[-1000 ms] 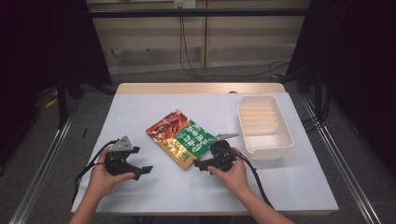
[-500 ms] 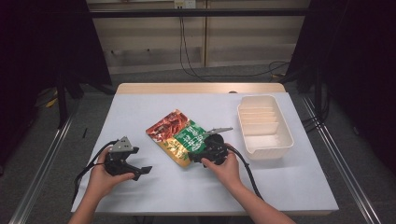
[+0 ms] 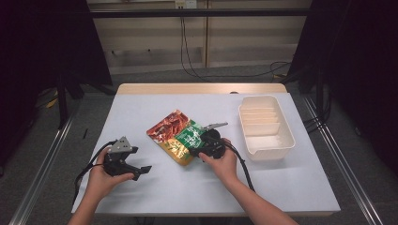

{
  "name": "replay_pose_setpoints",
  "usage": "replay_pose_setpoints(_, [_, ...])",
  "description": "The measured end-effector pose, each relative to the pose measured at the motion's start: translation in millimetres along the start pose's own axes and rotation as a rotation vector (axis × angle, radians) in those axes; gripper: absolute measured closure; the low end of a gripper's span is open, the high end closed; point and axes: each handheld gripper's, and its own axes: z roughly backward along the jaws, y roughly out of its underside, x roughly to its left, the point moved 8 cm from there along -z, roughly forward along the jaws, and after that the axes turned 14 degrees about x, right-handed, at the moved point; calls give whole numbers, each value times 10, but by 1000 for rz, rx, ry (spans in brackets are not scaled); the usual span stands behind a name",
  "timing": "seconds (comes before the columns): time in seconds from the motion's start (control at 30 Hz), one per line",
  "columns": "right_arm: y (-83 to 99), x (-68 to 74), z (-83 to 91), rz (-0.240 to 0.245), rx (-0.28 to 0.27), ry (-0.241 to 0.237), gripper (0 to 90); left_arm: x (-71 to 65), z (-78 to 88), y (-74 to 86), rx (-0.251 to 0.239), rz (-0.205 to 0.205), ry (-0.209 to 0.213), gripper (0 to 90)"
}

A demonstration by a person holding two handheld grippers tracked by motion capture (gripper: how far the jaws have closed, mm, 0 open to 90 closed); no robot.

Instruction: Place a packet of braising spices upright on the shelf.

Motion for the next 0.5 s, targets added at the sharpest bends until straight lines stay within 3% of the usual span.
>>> replay_pose_setpoints(0.17, [-29,-17,-13,5,2,21,502,20,16,4,-3,2,-16,72])
replay_pose_setpoints(0.33, [-72,-52,-4,-22,-5,-1,687,38,36,5,-13,11,-21,72])
replay_pose_setpoints(0.5, [-110,-56,40,-24,10,2,785,35,39,-1,-17,16,-21,75])
